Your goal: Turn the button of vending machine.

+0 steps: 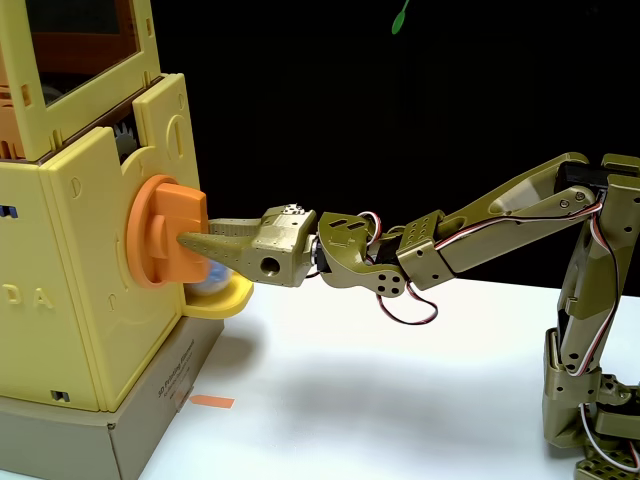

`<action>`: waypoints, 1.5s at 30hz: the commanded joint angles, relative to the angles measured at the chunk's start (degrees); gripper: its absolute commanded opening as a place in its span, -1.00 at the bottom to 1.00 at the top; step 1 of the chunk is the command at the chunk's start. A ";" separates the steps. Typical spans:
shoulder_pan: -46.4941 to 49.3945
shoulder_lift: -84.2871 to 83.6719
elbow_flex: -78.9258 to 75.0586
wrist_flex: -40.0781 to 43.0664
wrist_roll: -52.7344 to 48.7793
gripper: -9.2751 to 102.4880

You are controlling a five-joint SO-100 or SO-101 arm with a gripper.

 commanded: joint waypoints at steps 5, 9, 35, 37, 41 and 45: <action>-0.97 3.69 0.35 -1.14 -0.62 -0.35; -1.85 4.22 2.20 -1.32 -0.70 -0.14; -1.58 70.05 41.48 36.91 -94.75 -0.49; -1.41 75.67 44.82 40.87 -97.47 -0.53; -2.55 82.18 52.12 40.78 -97.91 -0.56; -3.78 85.61 57.48 40.43 -97.47 -0.66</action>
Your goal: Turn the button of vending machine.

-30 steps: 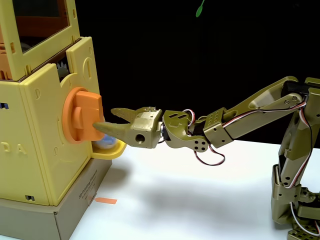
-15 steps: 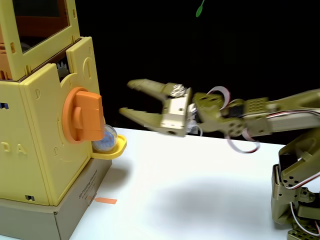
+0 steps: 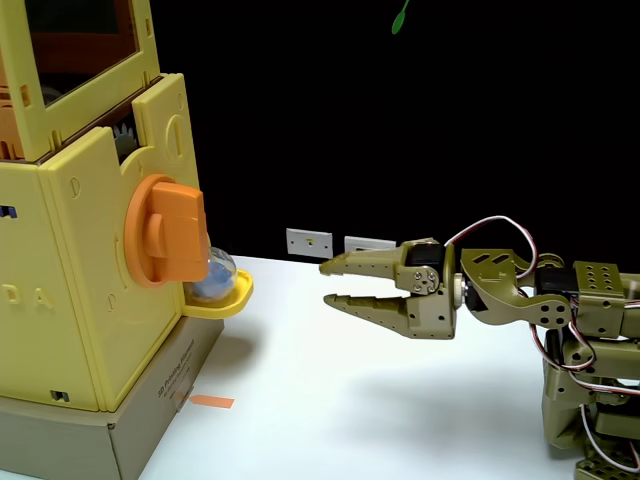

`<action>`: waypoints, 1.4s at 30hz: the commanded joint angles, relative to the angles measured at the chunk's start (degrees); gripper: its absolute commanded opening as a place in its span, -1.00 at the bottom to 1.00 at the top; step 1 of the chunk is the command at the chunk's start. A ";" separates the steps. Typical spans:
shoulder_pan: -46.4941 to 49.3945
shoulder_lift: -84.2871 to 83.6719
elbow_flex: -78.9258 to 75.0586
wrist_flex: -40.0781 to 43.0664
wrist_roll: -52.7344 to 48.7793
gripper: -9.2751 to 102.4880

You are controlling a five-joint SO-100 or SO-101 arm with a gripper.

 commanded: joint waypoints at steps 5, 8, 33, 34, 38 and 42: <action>-1.14 7.38 9.40 5.80 1.93 -0.82; -1.14 10.28 9.49 12.48 0.35 -0.85; -2.72 19.25 3.25 57.04 1.14 -0.82; -2.72 19.25 3.25 57.13 1.85 -0.82; -3.34 19.25 2.81 58.71 3.08 -0.84; -3.16 19.25 2.90 58.62 4.22 -0.82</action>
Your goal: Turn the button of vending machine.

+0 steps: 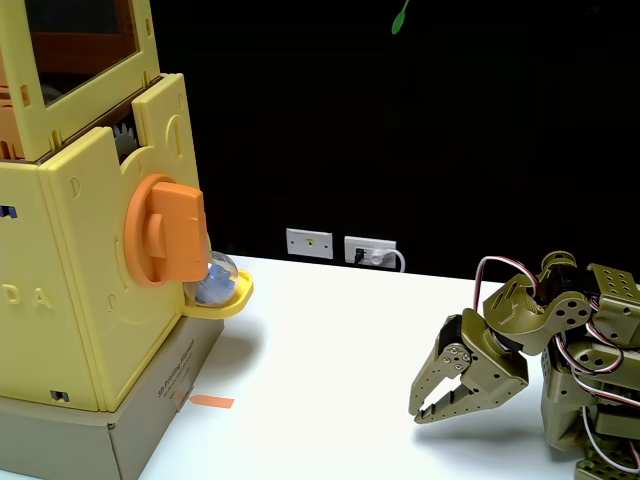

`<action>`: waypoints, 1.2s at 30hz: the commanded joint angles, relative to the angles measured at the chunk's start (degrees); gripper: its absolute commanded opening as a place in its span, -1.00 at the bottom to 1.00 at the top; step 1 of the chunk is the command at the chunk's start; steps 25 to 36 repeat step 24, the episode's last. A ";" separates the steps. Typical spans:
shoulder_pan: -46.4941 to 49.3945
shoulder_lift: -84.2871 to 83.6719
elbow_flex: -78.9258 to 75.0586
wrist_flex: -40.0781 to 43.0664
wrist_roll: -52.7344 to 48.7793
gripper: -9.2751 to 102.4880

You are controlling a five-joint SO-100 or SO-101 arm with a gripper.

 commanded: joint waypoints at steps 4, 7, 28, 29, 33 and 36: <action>-0.26 8.26 2.64 -0.70 0.88 -0.74; -0.35 8.17 2.64 -0.70 0.97 -0.77; -0.35 8.17 2.64 -0.70 1.14 -0.82; -0.35 8.17 2.64 -0.70 1.14 -0.82; -0.35 8.17 2.64 -0.70 1.14 -0.82; -0.35 8.17 2.64 -0.70 1.14 -0.82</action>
